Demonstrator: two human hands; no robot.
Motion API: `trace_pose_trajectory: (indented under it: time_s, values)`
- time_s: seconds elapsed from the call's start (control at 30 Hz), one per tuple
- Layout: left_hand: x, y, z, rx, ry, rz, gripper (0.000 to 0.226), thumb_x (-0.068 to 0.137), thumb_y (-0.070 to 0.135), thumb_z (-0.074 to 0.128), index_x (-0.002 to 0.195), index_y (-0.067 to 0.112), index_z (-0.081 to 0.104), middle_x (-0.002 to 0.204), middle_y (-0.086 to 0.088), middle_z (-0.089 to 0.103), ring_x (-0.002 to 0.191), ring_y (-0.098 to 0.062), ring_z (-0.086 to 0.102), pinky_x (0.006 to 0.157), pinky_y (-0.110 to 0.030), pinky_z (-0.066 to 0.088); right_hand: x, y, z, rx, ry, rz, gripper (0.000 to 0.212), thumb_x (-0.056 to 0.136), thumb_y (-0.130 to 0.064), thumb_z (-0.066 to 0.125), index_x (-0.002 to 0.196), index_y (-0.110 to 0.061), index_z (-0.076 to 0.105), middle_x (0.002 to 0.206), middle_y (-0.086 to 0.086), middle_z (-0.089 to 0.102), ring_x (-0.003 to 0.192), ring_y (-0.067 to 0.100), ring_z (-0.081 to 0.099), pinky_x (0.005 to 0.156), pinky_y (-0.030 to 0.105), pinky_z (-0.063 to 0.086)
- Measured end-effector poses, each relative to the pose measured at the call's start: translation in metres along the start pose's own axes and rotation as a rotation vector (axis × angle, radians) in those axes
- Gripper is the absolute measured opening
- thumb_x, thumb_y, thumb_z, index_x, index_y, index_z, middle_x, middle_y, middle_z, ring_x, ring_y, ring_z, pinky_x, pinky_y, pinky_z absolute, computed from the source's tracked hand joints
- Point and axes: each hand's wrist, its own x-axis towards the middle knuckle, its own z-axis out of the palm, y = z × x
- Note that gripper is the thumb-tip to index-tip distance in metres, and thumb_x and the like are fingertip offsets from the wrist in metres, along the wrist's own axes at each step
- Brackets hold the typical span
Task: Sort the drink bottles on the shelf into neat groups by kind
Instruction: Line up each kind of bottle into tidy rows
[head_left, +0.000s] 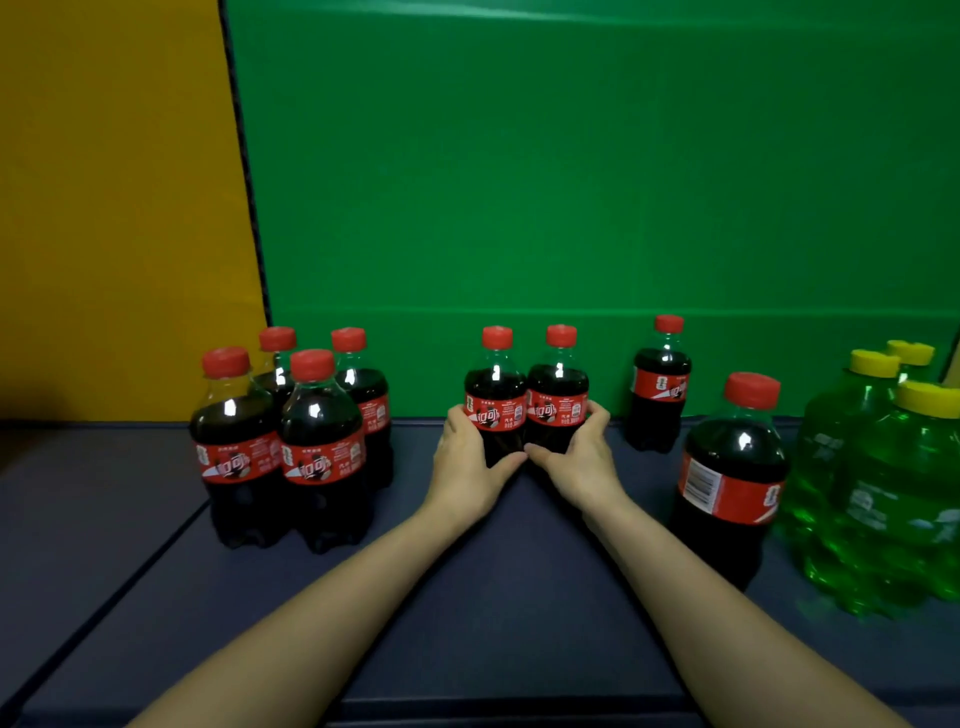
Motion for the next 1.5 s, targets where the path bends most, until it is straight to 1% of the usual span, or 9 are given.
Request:
trace_pose_trajectory:
  time_s: [0.13,0.33,0.9,1.03,1.2,1.27,1.37,1.43,1.5]
  values:
    - [-0.015,-0.005,-0.020,0.011,0.035,-0.042,0.058,0.081,0.023,0.069,0.121,0.005,0.032,0.129,-0.009,0.047,0.122,-0.024,0.045,0.093,-0.027,0.036,-0.012,-0.010,0.004,0.076,-0.148,-0.024,0.073,0.078,-0.011,0.072,0.133,-0.013,0.025,0.127,0.005,0.053,0.119,0.020,0.049,0.095,0.026,0.037]
    - [-0.028,-0.013,-0.037,0.019,0.103,-0.109,0.057,0.084,0.022,0.065,0.127,0.004,0.031,0.133,-0.011,0.044,0.124,-0.026,0.044,0.099,-0.032,0.036,-0.027,-0.022,0.018,0.026,-0.195,-0.108,0.074,0.077,-0.014,0.073,0.136,-0.014,0.029,0.133,0.003,0.038,0.126,0.015,0.039,0.096,0.019,0.027]
    - [-0.035,-0.010,-0.047,-0.055,0.068,-0.111,0.077,0.083,0.018,0.065,0.142,0.004,0.019,0.145,-0.015,0.032,0.135,-0.028,0.031,0.112,-0.040,0.028,-0.067,-0.040,-0.010,-0.157,-0.174,-0.239,0.068,0.086,-0.020,0.063,0.142,-0.011,0.026,0.145,0.004,0.036,0.134,0.017,0.034,0.108,0.025,0.025]
    - [-0.062,0.001,-0.052,-0.049,0.075,0.033,0.078,0.085,0.016,0.063,0.145,0.003,0.014,0.151,-0.012,0.018,0.141,-0.024,0.018,0.116,-0.035,0.017,-0.106,-0.039,-0.046,-0.252,-0.127,-0.403,0.050,0.087,-0.020,0.060,0.133,-0.017,0.039,0.130,-0.005,0.046,0.121,0.009,0.044,0.103,0.028,0.037]
    - [-0.080,0.023,-0.050,-0.030,0.075,0.318,0.051,0.084,0.011,0.063,0.129,0.007,0.039,0.125,-0.001,0.040,0.121,-0.018,0.042,0.106,-0.033,0.035,-0.138,-0.033,-0.090,-0.177,0.192,-0.543,0.020,0.083,-0.013,0.063,0.099,-0.023,0.056,0.094,-0.012,0.056,0.086,0.001,0.054,0.072,0.009,0.040]
    - [-0.079,0.030,-0.043,-0.021,-0.006,0.353,0.044,0.085,0.014,0.062,0.124,0.009,0.043,0.118,0.003,0.042,0.113,-0.016,0.046,0.100,-0.030,0.039,-0.142,-0.026,-0.103,-0.120,0.406,-0.515,0.025,0.080,-0.008,0.066,0.095,-0.021,0.050,0.089,-0.004,0.052,0.082,0.008,0.052,0.072,0.013,0.039]
    - [-0.074,0.042,-0.029,-0.028,-0.090,0.349,0.041,0.087,0.018,0.061,0.123,0.011,0.042,0.113,0.007,0.039,0.106,-0.013,0.045,0.093,-0.022,0.036,-0.137,-0.008,-0.112,-0.146,0.578,-0.410,0.043,0.075,-0.003,0.071,0.105,-0.012,0.041,0.102,0.002,0.045,0.096,0.024,0.049,0.082,0.032,0.042]
    - [-0.067,0.050,-0.018,-0.048,-0.140,0.303,0.043,0.087,0.019,0.060,0.124,0.010,0.041,0.114,0.006,0.038,0.105,-0.012,0.044,0.092,-0.022,0.037,-0.132,0.005,-0.110,-0.186,0.514,-0.329,0.057,0.073,-0.007,0.073,0.119,-0.004,0.038,0.116,0.005,0.043,0.112,0.028,0.047,0.093,0.039,0.043]
    - [-0.057,0.056,-0.005,-0.078,-0.184,0.247,0.044,0.087,0.019,0.060,0.126,0.008,0.041,0.119,-0.001,0.041,0.109,-0.015,0.046,0.095,-0.026,0.039,-0.125,0.011,-0.110,-0.139,0.368,-0.236,0.077,0.074,-0.011,0.073,0.134,-0.006,0.026,0.131,0.005,0.041,0.123,0.024,0.043,0.102,0.035,0.037]
